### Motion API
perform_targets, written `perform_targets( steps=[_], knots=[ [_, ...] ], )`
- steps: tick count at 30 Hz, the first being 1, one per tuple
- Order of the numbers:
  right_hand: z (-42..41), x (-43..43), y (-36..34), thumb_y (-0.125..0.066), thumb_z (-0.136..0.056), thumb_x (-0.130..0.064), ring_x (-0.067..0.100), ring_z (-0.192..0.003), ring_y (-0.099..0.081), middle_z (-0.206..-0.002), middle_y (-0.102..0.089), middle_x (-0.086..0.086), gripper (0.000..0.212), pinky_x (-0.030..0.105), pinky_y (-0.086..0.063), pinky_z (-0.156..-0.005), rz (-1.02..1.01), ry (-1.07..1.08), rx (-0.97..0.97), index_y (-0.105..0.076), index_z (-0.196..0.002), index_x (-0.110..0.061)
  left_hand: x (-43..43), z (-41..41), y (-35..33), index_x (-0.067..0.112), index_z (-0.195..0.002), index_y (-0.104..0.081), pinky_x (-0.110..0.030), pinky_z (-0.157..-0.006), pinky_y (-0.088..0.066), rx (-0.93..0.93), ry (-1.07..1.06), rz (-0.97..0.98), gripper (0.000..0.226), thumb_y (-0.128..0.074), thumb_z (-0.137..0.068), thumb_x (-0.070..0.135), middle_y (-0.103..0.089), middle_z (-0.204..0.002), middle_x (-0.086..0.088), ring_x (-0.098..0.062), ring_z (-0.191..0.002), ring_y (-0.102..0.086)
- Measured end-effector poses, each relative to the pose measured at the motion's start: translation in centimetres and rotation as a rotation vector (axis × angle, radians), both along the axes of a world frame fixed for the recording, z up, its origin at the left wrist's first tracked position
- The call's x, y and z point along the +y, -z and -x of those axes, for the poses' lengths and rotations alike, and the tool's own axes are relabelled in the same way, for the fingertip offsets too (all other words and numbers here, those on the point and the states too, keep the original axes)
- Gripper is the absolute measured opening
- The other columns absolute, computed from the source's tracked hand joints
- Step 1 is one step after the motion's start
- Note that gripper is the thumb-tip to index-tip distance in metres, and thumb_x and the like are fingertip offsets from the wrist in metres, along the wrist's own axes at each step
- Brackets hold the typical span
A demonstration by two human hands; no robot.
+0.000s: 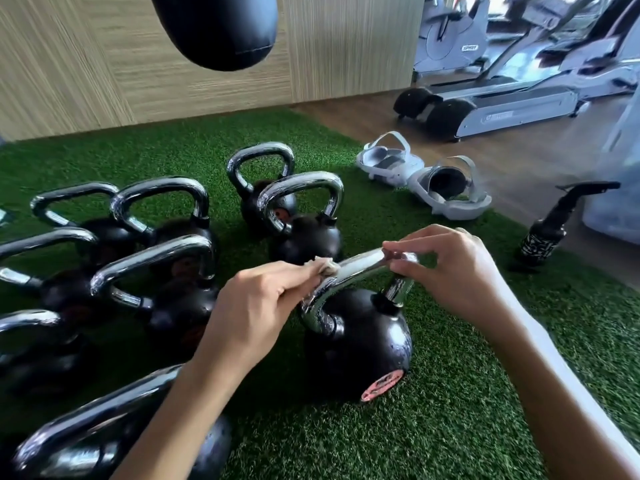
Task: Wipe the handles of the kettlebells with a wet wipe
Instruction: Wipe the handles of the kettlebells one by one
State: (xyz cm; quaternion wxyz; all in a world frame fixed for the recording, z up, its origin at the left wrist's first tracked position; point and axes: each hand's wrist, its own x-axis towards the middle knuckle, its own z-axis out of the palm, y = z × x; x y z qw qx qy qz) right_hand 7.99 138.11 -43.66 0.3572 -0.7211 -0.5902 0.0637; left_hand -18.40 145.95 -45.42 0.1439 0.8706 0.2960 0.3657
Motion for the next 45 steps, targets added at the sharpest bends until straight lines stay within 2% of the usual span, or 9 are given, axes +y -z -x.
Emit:
perform_targets(
  steps=[5,11,14,19,23,29,33,38,45],
  knots=[
    [-0.7,0.1,-0.1,-0.082,-0.079,-0.036,-0.002,-0.076,-0.049,-0.097,-0.067,-0.023,0.03,0.022,-0.032,-0.066,0.013,-0.055,0.001,-0.074,-0.103,-0.052,0.0,2.0,-0.8,0.038,-0.141,-0.05,-0.024,-0.098,-0.053,0.17,0.099,0.079,0.047,-0.065,-0.097,0.033,-0.061,-0.131,0.03,0.01,-0.119,-0.06],
    [-0.9,0.3,-0.1,-0.085,-0.076,-0.033,-0.003,-0.085,-0.057,-0.099,-0.069,-0.022,0.032,0.022,-0.036,-0.072,-0.001,-0.068,0.04,-0.076,-0.102,-0.049,-0.3,0.9,0.0,0.021,-0.112,-0.079,-0.02,-0.072,-0.059,-0.08,-0.031,0.053,0.032,-0.081,-0.082,0.032,-0.078,-0.102,0.012,0.012,-0.084,-0.07],
    [-0.8,0.2,0.2,-0.086,-0.075,-0.031,-0.004,-0.087,-0.059,-0.1,-0.07,-0.021,0.033,0.011,-0.035,-0.071,-0.038,-0.064,0.041,-0.077,-0.103,-0.046,-2.8,0.5,3.9,0.01,-0.103,-0.08,0.0,-0.046,-0.034,-0.283,-0.212,0.109,0.029,-0.079,-0.081,0.028,-0.079,-0.086,0.004,0.014,-0.048,-0.053],
    [-0.7,0.1,0.2,-0.085,-0.075,-0.031,-0.007,-0.082,-0.057,-0.099,-0.07,-0.021,0.033,0.008,-0.033,-0.067,-0.058,-0.058,0.058,-0.077,-0.104,-0.045,-5.2,0.7,6.9,0.021,-0.12,-0.067,-0.018,-0.034,-0.031,-0.321,-0.257,0.189,0.036,-0.076,-0.085,0.023,-0.065,-0.067,0.027,-0.001,-0.039,-0.035],
    [-0.6,0.0,0.2,-0.085,-0.076,-0.028,-0.011,-0.08,-0.055,-0.098,-0.071,-0.02,0.032,0.003,-0.033,-0.065,-0.059,-0.052,0.055,-0.078,-0.104,-0.042,-4.4,1.5,7.4,0.019,-0.121,-0.068,-0.007,-0.041,-0.023,-0.244,-0.203,0.184,0.038,-0.078,-0.086,0.009,-0.062,-0.094,0.032,0.001,-0.038,-0.032],
    [-0.6,-0.1,0.3,-0.085,-0.077,-0.029,-0.01,-0.075,-0.055,-0.1,-0.07,-0.018,0.033,0.008,-0.034,-0.061,-0.048,-0.043,0.077,-0.077,-0.105,-0.044,-5.9,-1.1,9.1,0.024,-0.109,-0.071,-0.007,-0.04,-0.022,-0.444,-0.359,0.244,0.038,-0.083,-0.073,0.027,-0.066,-0.091,0.028,0.001,-0.038,-0.028],
    [-1.7,0.5,-0.5,-0.081,-0.077,-0.045,-0.005,-0.065,-0.047,-0.108,-0.069,-0.022,0.042,0.021,-0.031,-0.062,0.106,-0.055,0.025,-0.07,-0.116,-0.048,-6.9,-3.2,9.0,0.013,-0.103,-0.077,-0.005,-0.043,-0.023,-0.553,-0.446,0.237,0.034,-0.086,-0.072,0.021,-0.046,-0.041,0.018,0.001,-0.039,-0.034],
    [-2.0,0.4,-0.2,-0.079,-0.078,-0.044,-0.003,-0.047,-0.046,-0.092,-0.077,-0.017,0.039,0.014,-0.035,-0.049,0.204,-0.089,0.312,-0.071,-0.116,-0.046,-7.0,-4.6,9.5,0.028,-0.098,-0.07,-0.002,-0.047,-0.029,-0.666,-0.48,0.23,0.028,-0.084,-0.076,0.021,-0.058,-0.057,0.018,0.006,-0.047,-0.047],
    [0.8,-2.1,-0.5,-0.08,-0.076,-0.053,-0.004,-0.06,-0.06,-0.089,-0.075,-0.021,0.036,0.017,-0.046,-0.056,0.153,0.154,0.174,-0.073,-0.111,-0.048,-3.9,-3.9,10.1,0.009,-0.093,-0.081,-0.001,-0.054,-0.033,-0.542,-0.506,0.201,0.019,-0.084,-0.079,0.021,-0.063,-0.061,0.009,-0.001,-0.056,-0.055]
  ],
)
